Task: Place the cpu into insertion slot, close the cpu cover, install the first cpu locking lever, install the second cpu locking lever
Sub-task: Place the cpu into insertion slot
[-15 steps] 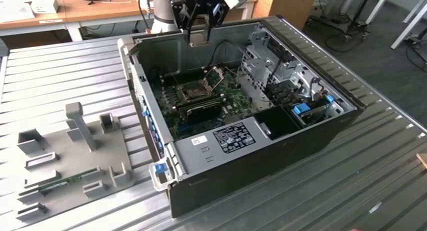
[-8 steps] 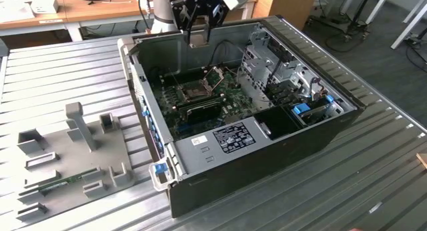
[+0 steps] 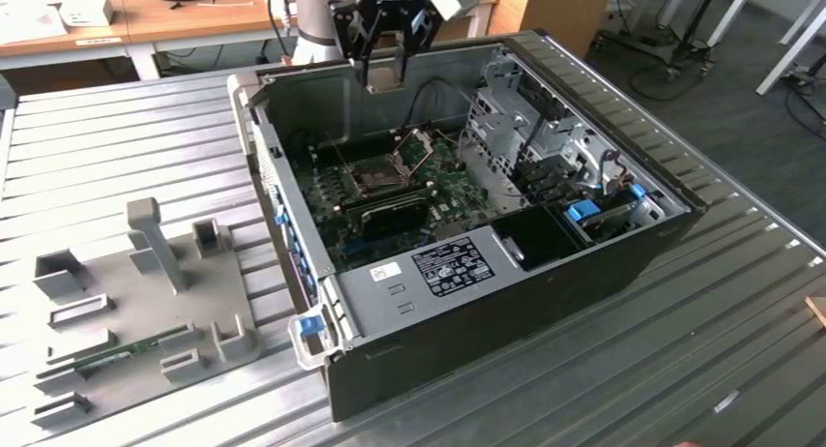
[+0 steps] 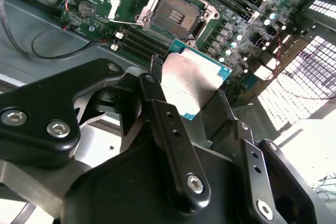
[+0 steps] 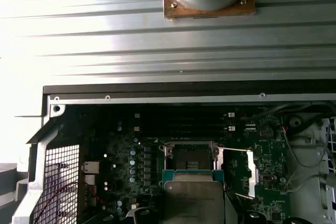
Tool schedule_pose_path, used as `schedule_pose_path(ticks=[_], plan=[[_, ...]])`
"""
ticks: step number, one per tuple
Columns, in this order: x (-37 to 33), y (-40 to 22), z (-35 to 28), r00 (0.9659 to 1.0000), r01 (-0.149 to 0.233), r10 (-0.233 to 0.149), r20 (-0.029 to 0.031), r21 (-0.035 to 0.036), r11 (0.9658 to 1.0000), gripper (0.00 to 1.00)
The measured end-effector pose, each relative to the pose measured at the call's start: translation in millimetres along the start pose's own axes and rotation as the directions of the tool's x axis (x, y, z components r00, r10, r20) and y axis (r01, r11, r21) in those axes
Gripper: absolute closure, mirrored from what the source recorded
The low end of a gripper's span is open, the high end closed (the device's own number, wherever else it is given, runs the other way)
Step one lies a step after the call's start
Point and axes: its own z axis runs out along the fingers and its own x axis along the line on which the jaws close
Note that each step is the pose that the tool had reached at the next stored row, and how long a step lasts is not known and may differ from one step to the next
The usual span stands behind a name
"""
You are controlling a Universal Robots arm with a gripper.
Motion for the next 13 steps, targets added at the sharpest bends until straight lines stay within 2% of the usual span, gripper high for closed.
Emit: schedule_pose_path(ticks=[13], plan=[[0.0,-0.3,3.1,1.0000,0.000,0.000,-0.0001,0.0002,1.0000,0.46]])
